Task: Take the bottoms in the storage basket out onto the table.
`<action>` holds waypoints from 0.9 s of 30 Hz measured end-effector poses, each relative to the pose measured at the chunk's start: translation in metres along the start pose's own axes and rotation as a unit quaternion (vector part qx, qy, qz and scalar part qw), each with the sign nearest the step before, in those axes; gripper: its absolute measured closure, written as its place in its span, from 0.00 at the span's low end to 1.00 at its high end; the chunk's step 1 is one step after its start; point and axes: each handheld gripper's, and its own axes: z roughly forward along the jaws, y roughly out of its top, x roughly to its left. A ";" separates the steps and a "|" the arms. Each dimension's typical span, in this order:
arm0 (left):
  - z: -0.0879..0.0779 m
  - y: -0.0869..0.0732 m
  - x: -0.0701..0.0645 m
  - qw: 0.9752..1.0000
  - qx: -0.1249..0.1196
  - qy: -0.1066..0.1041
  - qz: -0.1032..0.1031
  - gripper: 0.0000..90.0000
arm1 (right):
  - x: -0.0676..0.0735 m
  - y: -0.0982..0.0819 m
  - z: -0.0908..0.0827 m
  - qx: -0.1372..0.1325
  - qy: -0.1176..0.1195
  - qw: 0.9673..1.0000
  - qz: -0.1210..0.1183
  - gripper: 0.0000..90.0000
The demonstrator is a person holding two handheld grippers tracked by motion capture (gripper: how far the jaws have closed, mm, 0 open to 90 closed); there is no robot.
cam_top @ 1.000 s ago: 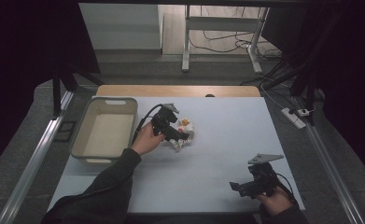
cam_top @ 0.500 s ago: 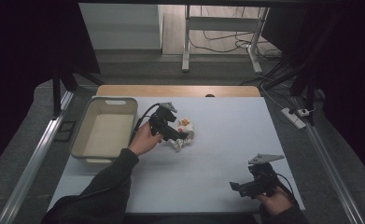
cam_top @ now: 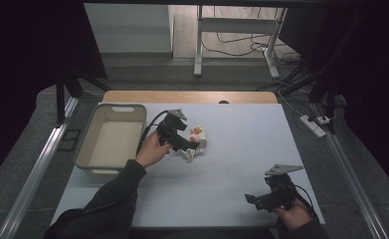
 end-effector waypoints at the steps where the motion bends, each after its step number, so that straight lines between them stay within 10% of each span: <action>1: 0.000 0.000 0.000 1.000 -0.002 0.000 -0.002 0.00 | 0.000 0.000 0.000 0.000 0.000 1.000 0.000 0.00; 27: -0.019 -0.010 -0.001 1.000 -0.015 -0.006 -0.017 0.00 | 0.000 0.000 0.000 -0.001 0.003 1.000 0.000 0.00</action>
